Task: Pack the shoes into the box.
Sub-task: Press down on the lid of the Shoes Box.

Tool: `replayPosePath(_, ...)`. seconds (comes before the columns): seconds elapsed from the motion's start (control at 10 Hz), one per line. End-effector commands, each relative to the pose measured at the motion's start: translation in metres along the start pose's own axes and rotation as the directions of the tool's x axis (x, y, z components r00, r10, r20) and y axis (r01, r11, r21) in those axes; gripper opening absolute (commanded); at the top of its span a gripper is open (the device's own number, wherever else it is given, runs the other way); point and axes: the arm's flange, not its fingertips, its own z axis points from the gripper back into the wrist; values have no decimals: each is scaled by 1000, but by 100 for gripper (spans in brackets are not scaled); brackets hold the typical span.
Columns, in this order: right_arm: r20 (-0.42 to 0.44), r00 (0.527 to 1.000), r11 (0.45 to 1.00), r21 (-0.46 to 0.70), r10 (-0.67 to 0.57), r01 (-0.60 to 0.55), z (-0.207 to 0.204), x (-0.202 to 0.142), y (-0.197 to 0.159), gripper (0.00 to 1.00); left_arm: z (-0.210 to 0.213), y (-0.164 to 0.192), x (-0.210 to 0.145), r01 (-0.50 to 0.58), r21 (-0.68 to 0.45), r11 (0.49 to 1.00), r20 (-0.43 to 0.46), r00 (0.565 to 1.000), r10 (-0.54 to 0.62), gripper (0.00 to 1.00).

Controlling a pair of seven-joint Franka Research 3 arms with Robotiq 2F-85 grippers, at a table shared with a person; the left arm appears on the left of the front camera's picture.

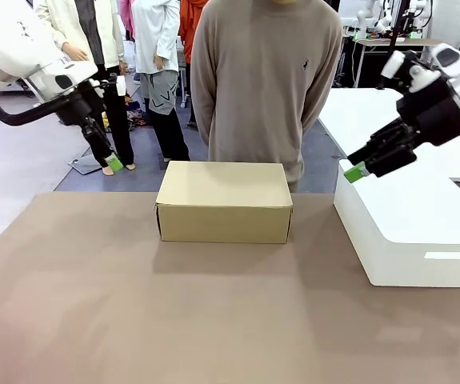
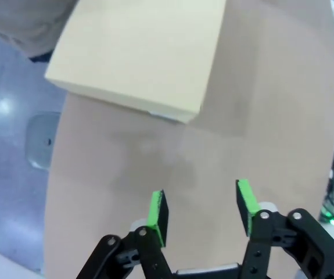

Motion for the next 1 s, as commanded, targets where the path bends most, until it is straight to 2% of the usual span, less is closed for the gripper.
replayPosePath(0.0,-113,994,1000,-14,10,-12,-3,44,-8,1,3,-18,-14,-9,20,1000,-100,995,11,100)
replayPosePath(0.3,-230,973,995,-92,13,-35,-32,100,-11,0,2,-44,-37,-32,83,996,-222,974,50,100)
replayPosePath(0.5,-320,943,989,-141,-86,42,-67,129,-21,0,-4,-62,-51,-96,166,981,-271,952,139,100)
replayPosePath(0.7,-337,926,981,-142,-171,129,-96,148,-28,0,-13,-73,-58,-143,204,968,-306,930,202,100)
replayPosePath(0.9,-337,920,974,-173,-199,147,-116,160,-35,0,-24,-77,-58,-155,215,964,-300,929,217,100)
